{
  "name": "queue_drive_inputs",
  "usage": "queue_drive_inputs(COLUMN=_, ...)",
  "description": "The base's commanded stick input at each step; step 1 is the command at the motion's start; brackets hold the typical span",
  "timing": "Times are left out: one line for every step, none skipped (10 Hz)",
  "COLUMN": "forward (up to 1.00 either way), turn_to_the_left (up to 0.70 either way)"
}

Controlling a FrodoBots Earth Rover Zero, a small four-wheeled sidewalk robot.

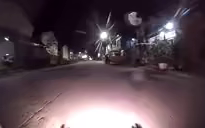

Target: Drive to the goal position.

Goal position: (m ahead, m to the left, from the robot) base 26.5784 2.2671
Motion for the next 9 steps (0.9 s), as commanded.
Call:
queue_drive_inputs(forward=0.70, turn_to_the_left=0.00)
queue_drive_inputs(forward=0.70, turn_to_the_left=0.00)
queue_drive_inputs(forward=0.70, turn_to_the_left=0.00)
queue_drive_inputs(forward=0.70, turn_to_the_left=0.00)
queue_drive_inputs(forward=0.70, turn_to_the_left=0.00)
queue_drive_inputs(forward=0.70, turn_to_the_left=0.00)
queue_drive_inputs(forward=0.70, turn_to_the_left=0.00)
queue_drive_inputs(forward=0.70, turn_to_the_left=0.00)
queue_drive_inputs(forward=0.70, turn_to_the_left=0.00)
